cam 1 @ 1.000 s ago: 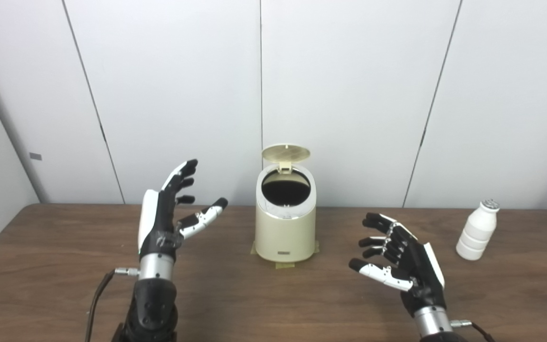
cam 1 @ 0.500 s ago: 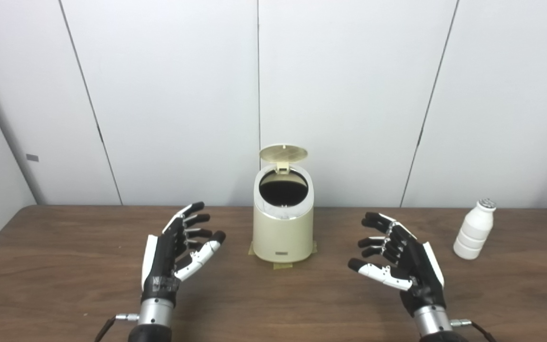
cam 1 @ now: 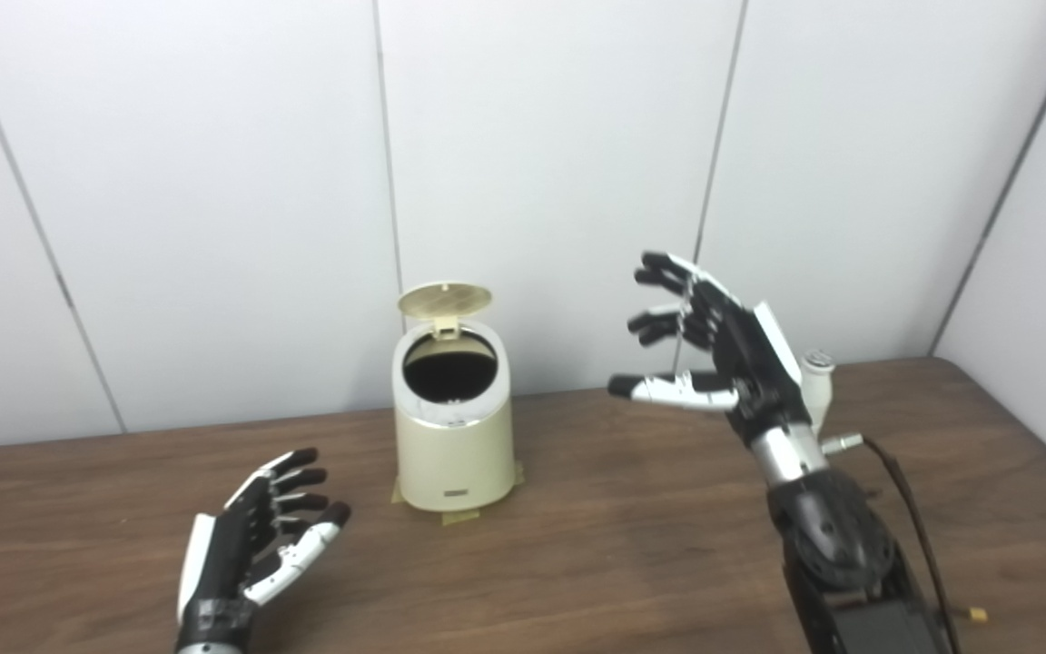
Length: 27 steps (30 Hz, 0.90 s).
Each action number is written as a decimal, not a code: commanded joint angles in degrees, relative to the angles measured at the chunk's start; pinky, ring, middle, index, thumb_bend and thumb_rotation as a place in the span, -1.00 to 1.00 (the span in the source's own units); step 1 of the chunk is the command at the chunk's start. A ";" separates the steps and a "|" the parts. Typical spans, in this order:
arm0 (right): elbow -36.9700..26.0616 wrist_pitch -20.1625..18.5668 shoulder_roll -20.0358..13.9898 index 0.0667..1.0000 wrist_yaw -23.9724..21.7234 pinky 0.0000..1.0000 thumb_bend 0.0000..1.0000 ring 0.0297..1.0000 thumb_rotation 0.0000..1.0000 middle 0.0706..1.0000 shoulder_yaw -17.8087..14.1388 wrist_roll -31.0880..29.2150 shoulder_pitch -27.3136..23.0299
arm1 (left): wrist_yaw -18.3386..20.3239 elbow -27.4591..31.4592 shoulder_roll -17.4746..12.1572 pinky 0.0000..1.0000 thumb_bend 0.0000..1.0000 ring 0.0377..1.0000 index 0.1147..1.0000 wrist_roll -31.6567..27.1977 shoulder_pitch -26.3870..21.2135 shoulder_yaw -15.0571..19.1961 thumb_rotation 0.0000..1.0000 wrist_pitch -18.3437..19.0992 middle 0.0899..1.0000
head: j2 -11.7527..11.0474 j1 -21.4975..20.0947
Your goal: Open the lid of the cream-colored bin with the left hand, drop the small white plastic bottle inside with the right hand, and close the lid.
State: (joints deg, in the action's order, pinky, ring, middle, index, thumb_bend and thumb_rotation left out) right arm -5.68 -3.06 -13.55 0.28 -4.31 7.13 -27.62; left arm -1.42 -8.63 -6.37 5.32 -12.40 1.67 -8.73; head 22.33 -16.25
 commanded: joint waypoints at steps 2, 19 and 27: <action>0.90 -1.93 -3.67 0.50 1.07 0.06 0.63 0.27 -0.64 0.57 -1.80 2.32 -4.96 | 0.58 -0.38 -1.33 0.11 0.38 0.33 0.59 -1.27 -2.54 0.69 -0.37 -2.08 0.45 | -1.11 -1.83; 0.74 -16.97 -20.00 0.67 -3.99 0.48 0.56 0.67 -0.78 0.78 -8.46 1.43 -7.91 | 1.44 -0.98 -3.39 0.11 0.11 0.37 0.63 -1.62 -3.00 1.16 -0.62 -2.95 0.49 | -3.31 -8.32; 4.03 -17.13 -23.58 0.88 -8.34 0.73 0.83 0.85 -0.40 0.92 -9.14 -1.87 -2.10 | 1.96 0.66 -3.69 0.08 0.09 0.34 0.64 -2.17 -2.41 1.32 -0.73 -1.57 0.48 | -2.68 -8.73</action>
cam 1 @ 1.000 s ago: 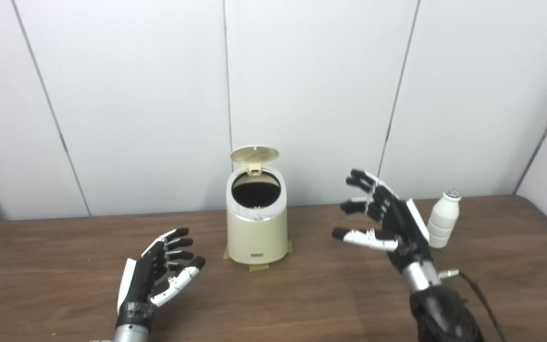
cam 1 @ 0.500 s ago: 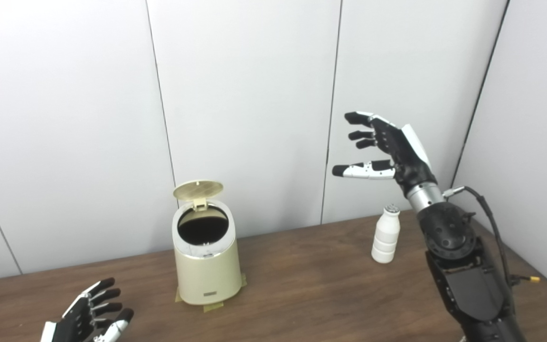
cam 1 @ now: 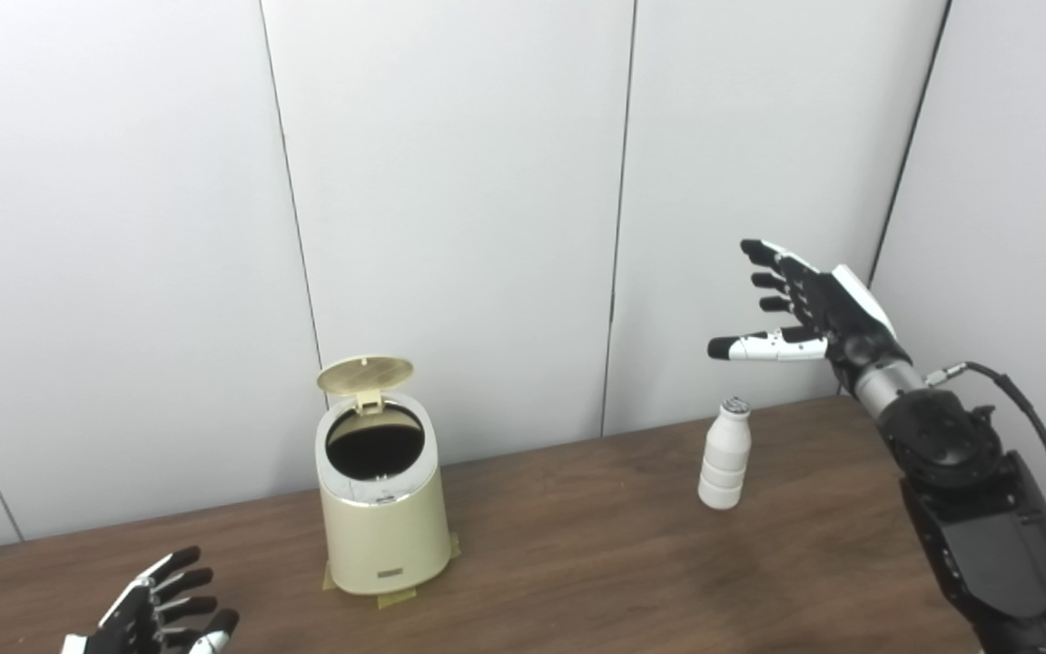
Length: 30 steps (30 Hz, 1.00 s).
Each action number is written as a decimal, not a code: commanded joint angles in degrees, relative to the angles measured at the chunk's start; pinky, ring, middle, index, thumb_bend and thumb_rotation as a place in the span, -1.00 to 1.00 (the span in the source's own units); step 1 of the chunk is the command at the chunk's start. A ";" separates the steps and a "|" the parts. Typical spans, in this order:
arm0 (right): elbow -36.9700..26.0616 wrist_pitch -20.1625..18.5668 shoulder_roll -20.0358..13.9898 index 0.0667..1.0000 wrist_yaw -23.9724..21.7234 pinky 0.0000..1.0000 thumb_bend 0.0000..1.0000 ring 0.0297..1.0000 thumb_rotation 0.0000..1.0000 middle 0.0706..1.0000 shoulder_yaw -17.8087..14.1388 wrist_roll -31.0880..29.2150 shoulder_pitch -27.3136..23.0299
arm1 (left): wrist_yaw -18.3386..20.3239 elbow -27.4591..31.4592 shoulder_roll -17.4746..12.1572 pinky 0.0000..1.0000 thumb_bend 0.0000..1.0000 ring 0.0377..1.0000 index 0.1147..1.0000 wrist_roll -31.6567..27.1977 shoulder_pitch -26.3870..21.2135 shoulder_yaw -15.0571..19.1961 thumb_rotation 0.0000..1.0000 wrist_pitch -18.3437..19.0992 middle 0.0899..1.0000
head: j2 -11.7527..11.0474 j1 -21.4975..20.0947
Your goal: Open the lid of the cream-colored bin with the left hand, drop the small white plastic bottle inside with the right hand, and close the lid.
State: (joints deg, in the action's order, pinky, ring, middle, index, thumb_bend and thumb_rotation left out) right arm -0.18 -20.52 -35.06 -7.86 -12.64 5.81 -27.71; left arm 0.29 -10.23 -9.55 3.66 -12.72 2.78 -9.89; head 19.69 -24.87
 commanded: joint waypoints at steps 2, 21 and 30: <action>-0.84 0.70 -1.93 0.91 -0.81 0.75 0.83 0.86 -0.38 0.94 -1.31 -1.75 -0.08 | 0.29 2.71 -0.66 0.09 0.08 0.35 0.64 -0.22 -2.03 0.18 -0.75 0.21 0.49 | 0.11 -0.27; 9.14 9.10 4.30 0.99 0.16 0.75 0.62 0.85 -0.64 0.98 -3.16 -8.04 5.71 | 0.68 5.34 -0.68 0.10 0.05 0.35 0.63 -0.18 -1.85 0.06 -0.87 3.08 0.48 | 1.07 -0.41; 14.94 12.55 5.81 0.97 3.08 0.79 0.54 0.90 -0.72 0.98 -2.32 -6.32 5.16 | 0.72 6.85 -0.65 0.10 0.04 0.34 0.64 -0.03 -1.60 0.04 -0.87 4.06 0.48 | 1.46 -0.28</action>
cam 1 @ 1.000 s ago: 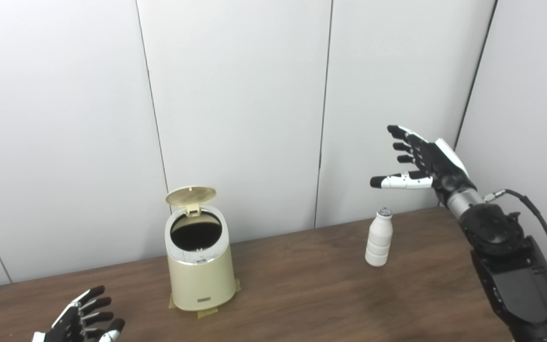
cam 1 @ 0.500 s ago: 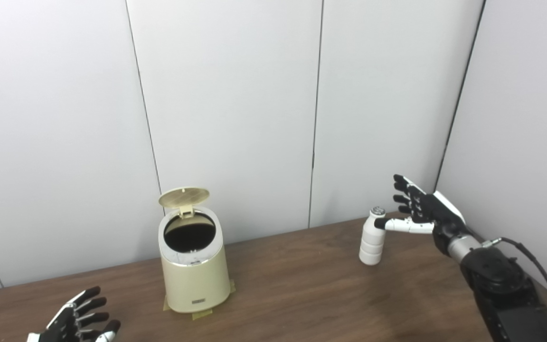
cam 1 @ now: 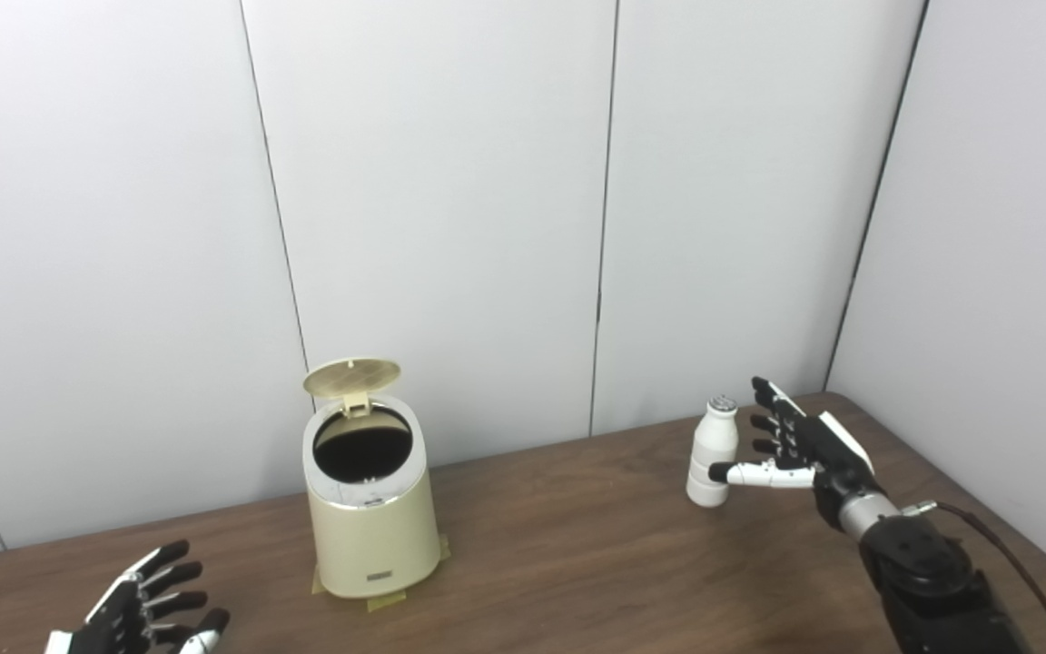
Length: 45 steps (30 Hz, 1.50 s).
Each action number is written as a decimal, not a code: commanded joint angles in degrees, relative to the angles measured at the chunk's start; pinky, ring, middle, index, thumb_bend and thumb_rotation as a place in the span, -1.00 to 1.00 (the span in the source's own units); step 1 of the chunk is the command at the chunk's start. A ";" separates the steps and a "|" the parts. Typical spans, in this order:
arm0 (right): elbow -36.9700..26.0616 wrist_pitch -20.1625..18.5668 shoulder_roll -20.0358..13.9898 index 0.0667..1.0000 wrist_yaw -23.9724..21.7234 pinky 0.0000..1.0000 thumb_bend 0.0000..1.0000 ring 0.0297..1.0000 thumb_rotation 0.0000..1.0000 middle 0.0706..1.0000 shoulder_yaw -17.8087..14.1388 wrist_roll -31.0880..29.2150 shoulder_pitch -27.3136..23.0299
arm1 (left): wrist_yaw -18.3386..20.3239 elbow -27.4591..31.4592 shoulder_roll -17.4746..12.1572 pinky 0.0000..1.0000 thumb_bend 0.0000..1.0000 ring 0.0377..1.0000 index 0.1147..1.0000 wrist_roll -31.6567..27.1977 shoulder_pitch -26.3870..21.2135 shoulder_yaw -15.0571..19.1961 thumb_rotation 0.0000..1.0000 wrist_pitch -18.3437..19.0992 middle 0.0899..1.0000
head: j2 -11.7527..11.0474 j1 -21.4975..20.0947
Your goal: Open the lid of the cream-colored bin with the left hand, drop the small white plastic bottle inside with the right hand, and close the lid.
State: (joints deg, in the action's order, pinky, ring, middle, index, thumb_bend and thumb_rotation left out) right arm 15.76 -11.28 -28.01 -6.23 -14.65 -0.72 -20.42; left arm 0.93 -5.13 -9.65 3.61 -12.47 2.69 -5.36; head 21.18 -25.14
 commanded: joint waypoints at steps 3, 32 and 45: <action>0.92 3.97 -0.96 0.96 2.22 0.84 0.52 0.88 -0.71 0.96 -0.13 0.67 -2.63 | -0.07 2.27 -0.44 0.10 0.05 0.34 0.64 0.29 -1.79 0.11 -0.84 0.03 0.48 | 0.09 -0.02; 11.25 8.67 1.61 0.69 7.22 0.35 0.62 0.60 -0.78 0.68 1.85 1.78 -6.64 | 0.94 3.30 -0.46 0.07 0.04 0.33 0.64 -0.15 -1.70 -0.01 -0.96 0.59 0.46 | 1.20 0.26; 12.35 8.49 2.48 0.69 7.04 0.31 0.61 0.58 -0.75 0.69 2.95 1.57 -8.16 | 0.92 3.37 -0.30 0.07 0.06 0.34 0.63 0.16 -1.52 -0.01 -0.86 0.42 0.46 | 1.78 0.81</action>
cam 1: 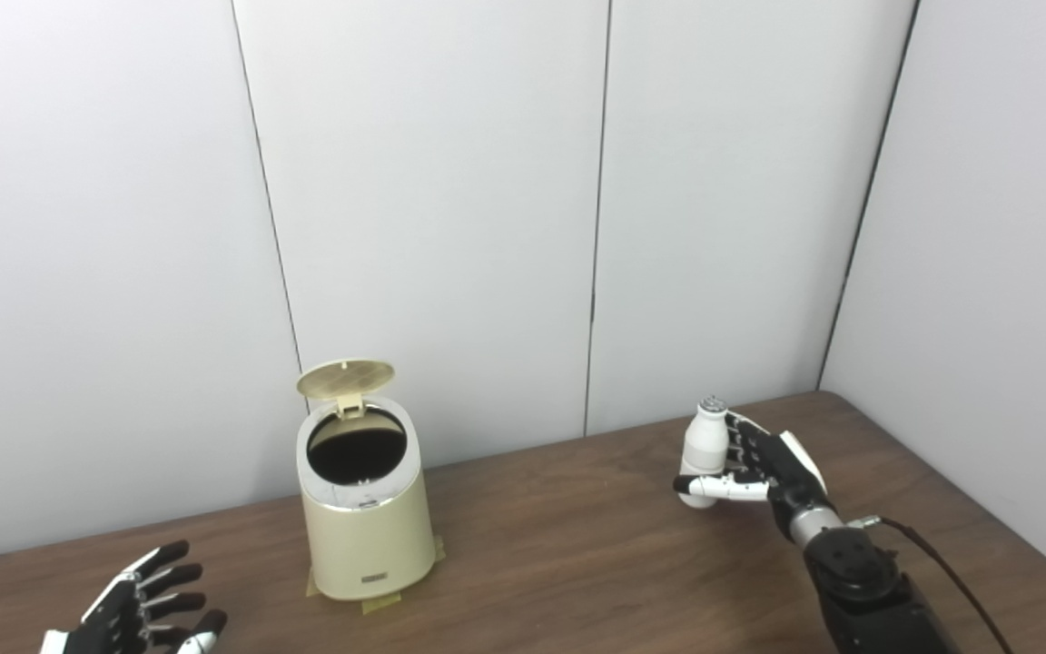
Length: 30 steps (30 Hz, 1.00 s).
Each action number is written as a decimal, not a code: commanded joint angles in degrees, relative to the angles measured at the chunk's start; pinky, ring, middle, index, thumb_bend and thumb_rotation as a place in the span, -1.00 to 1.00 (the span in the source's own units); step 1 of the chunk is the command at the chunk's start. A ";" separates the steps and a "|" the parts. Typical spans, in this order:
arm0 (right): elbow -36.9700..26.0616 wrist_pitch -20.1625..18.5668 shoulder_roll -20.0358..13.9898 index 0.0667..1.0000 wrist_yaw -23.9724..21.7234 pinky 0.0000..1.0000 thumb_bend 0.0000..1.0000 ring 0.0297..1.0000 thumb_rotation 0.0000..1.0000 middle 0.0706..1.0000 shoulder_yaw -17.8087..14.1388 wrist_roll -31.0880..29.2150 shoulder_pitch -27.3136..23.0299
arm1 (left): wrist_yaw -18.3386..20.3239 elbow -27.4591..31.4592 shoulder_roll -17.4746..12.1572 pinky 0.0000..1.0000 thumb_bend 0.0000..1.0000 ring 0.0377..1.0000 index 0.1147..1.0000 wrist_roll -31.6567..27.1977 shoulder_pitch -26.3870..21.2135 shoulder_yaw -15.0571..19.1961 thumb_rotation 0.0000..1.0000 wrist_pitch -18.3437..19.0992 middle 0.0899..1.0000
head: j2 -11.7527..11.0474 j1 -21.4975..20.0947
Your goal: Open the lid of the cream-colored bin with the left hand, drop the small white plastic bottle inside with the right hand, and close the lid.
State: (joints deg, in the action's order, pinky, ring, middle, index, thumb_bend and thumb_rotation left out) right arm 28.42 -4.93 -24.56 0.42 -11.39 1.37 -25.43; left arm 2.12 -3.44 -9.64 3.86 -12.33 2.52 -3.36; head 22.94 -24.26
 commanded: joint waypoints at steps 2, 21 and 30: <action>-0.07 2.39 -0.86 0.67 0.62 0.29 0.61 0.55 -0.77 0.68 -0.31 -0.47 -3.26 | -0.38 1.70 -0.29 0.08 0.08 0.33 0.63 0.14 -1.67 0.11 -0.84 -1.59 0.46 | 0.08 0.04; 3.43 15.75 0.61 -0.04 14.49 -0.35 0.05 -0.30 -1.00 -0.24 -1.01 5.82 -3.76 | 0.00 -0.13 -0.53 0.12 0.03 0.35 0.63 0.07 -1.99 0.02 -0.96 -2.89 0.47 | 0.66 0.39; -2.17 16.99 1.68 -0.03 14.26 -0.37 0.05 -0.31 -1.00 -0.24 -0.30 6.90 -3.29 | 0.10 -1.45 -0.50 0.09 0.03 0.33 0.62 0.22 -2.33 -0.29 -1.00 -4.60 0.46 | 0.57 1.88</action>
State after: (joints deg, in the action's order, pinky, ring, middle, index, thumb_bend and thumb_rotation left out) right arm 29.48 9.59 -22.04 13.96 -11.75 7.89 -26.39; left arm 2.38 -5.63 -9.71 4.08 -12.37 2.33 -5.59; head 23.47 -22.33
